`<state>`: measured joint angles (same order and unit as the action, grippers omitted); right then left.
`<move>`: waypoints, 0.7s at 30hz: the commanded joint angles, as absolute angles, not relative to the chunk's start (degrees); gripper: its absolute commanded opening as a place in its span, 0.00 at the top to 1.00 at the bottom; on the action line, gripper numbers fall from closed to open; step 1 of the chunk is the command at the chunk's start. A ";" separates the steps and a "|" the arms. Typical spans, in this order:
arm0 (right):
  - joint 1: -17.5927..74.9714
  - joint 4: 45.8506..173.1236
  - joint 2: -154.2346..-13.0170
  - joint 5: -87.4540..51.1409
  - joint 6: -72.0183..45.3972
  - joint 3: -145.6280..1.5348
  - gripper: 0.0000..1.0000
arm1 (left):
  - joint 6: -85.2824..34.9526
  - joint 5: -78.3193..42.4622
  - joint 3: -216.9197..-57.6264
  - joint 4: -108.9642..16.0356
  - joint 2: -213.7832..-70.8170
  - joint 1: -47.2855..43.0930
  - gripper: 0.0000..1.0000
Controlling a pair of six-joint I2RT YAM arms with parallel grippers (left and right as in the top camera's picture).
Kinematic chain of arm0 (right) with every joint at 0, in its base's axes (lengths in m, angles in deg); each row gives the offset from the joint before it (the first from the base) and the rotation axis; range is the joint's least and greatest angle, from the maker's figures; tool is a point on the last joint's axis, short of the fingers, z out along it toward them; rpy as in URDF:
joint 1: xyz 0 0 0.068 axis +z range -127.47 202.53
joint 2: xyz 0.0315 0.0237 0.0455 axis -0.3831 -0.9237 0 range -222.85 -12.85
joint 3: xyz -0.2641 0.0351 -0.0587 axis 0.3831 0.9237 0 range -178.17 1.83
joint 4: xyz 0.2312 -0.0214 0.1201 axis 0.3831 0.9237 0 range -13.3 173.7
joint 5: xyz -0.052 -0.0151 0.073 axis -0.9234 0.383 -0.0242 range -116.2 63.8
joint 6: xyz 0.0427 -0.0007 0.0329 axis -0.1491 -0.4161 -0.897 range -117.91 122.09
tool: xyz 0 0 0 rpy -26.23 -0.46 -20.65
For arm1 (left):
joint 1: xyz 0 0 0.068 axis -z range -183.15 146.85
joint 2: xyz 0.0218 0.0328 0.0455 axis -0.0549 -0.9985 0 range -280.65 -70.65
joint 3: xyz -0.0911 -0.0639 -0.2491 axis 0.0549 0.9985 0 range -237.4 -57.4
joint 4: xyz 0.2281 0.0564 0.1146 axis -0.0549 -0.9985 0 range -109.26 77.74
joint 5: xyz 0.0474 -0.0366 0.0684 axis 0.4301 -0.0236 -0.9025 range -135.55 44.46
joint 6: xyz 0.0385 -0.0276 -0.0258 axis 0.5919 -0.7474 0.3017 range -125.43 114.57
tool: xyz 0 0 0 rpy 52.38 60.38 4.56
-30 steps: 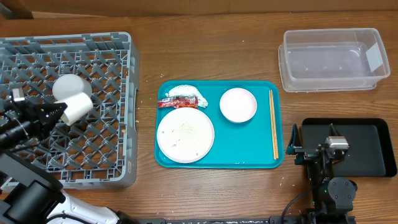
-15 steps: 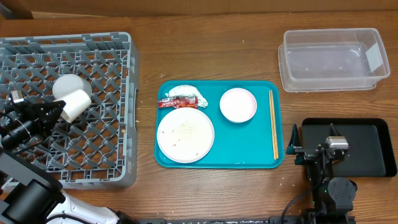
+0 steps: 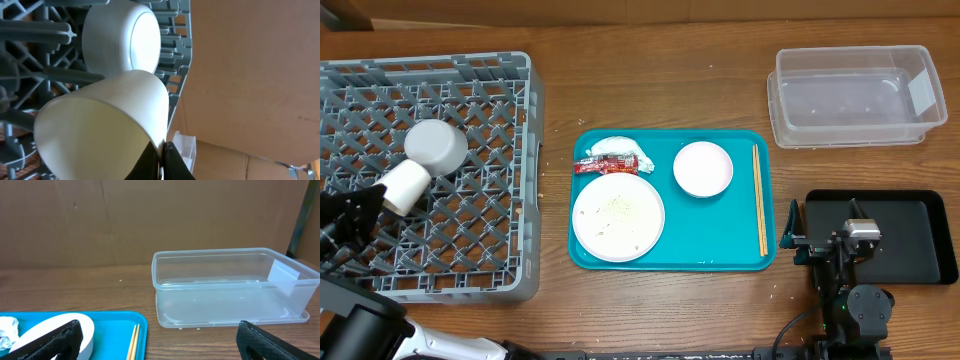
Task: Sort waste into correct bins and load items into the dishwasher
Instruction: 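Lower the white cup upside down into the rack beside the grey bowl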
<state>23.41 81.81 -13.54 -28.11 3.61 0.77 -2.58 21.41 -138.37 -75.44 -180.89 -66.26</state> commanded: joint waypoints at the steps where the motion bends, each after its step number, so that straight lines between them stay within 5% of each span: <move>1: 23.80 81.37 -13.04 -28.53 3.85 1.36 0.00 | -3.10 10.46 -138.04 -75.02 -180.28 -65.75 0.94; 13: 23.80 81.37 -13.04 -28.53 3.85 1.36 0.00 | -2.77 38.24 -138.06 -73.91 -180.28 -64.55 0.96; 21: 23.80 81.37 -13.04 -28.53 3.85 1.36 0.00 | 1.07 26.44 -137.99 -74.95 -180.30 -60.22 0.96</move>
